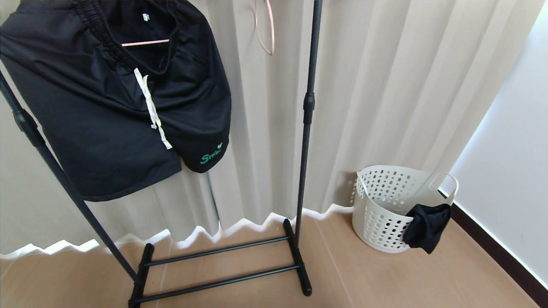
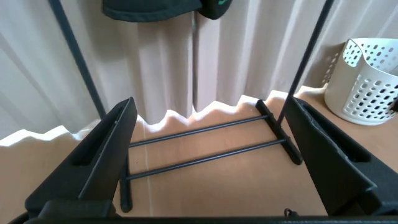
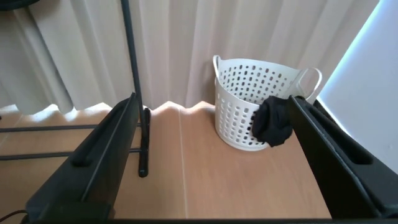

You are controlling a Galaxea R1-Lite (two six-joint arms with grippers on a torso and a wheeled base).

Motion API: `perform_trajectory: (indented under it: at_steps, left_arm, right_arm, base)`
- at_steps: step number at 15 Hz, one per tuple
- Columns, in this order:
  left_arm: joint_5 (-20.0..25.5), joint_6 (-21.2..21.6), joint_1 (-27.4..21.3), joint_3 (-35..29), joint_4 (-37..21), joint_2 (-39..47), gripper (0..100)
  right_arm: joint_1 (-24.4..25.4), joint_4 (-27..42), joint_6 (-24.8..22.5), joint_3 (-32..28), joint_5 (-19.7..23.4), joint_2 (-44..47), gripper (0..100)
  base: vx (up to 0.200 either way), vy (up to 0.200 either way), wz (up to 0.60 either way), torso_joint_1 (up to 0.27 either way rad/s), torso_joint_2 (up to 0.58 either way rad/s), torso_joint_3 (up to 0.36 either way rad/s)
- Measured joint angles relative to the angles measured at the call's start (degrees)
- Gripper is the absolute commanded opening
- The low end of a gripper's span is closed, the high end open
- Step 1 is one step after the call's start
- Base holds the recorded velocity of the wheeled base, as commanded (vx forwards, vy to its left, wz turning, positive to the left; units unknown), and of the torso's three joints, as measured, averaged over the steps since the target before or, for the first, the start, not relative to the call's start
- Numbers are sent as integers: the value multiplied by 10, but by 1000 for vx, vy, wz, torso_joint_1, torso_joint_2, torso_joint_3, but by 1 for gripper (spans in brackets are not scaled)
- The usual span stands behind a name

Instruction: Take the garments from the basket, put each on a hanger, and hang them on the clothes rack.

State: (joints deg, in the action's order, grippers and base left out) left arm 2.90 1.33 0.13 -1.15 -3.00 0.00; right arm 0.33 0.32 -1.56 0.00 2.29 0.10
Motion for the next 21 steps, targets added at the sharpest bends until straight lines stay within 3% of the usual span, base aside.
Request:
perform_trajectory:
  at_steps: [7,16,21]
  left_arm:
    - [0,0,0,0,0,0,100]
    - [0,0,0,0,0,0,100]
    - [0,0,0,0,0,0,100]
  right_arm:
    - [0,0,0,0,0,0,100]
    - [0,0,0,0,0,0,100]
    - [0,-1,0,0,0,0,100]
  base:
    - [0,-200,-86,2,4,0]
    - [0,0,0,0,0,0]
    - [0,-200,0,4,-1,0]
